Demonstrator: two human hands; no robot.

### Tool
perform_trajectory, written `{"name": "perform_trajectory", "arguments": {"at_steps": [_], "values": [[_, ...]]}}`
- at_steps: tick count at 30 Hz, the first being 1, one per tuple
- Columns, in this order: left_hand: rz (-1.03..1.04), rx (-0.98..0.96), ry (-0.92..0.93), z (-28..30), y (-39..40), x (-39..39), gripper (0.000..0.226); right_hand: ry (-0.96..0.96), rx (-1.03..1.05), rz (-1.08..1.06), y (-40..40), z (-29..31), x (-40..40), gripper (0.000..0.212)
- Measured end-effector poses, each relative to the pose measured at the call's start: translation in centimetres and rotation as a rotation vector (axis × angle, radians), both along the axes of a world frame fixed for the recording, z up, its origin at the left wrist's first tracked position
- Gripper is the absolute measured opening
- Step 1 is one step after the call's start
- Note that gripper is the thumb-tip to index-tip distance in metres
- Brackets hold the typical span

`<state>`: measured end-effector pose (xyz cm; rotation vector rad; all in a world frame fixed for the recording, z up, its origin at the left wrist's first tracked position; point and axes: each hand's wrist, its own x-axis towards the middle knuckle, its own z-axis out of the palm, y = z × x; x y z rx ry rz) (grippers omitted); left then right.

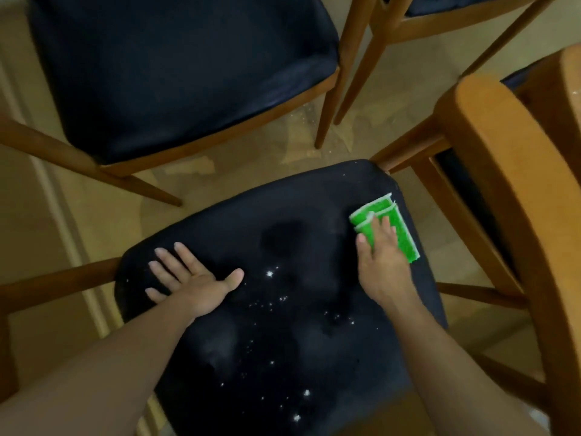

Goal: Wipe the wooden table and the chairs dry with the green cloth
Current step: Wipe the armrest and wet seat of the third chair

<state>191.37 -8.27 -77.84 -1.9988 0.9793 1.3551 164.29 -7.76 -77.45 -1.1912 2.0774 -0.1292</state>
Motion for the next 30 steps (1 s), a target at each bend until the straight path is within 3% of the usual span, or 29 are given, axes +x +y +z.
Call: {"name": "perform_trajectory", "arguments": {"at_steps": [3,8,10,15,18,21,23,26,28,30], "values": [[-0.010,-0.010,0.001,-0.5,0.1,0.2,0.128,0.150,-0.001,0.182,1.1,-2.5,4.6,0.059],[-0.011,-0.019,-0.018,-1.3,0.1,0.2,0.129,0.075,-0.047,0.635,6.1,-3.8,10.4,0.062],[-0.001,-0.010,-0.016,-1.4,0.0,0.3,0.129,0.069,-0.067,0.593,4.9,-4.1,8.2,0.062],[-0.013,-0.026,-0.022,-1.8,0.2,0.4,0.124,0.159,-0.133,-0.066,-2.0,-4.0,-1.5,0.057],[-0.025,-0.019,-0.034,-2.0,0.3,0.4,0.124,0.194,-0.085,-0.229,-6.4,-4.7,-2.6,0.056],[-0.033,-0.018,-0.033,-2.2,0.3,0.5,0.125,0.324,-0.081,-0.134,-7.5,-4.8,1.2,0.057],[-0.039,-0.008,-0.045,-2.3,0.3,0.5,0.126,0.327,-0.122,0.115,-6.2,-4.5,5.5,0.058],[-0.033,0.002,-0.059,-2.2,0.3,0.4,0.127,0.159,-0.158,0.530,-4.3,-4.1,9.9,0.056],[-0.032,0.006,-0.058,-2.1,0.2,0.4,0.127,0.076,-0.187,0.557,-5.5,-4.0,7.9,0.054],[-0.029,0.010,-0.040,-2.0,0.2,0.4,0.126,0.120,-0.211,0.414,-7.3,-4.3,3.4,0.052]]}}
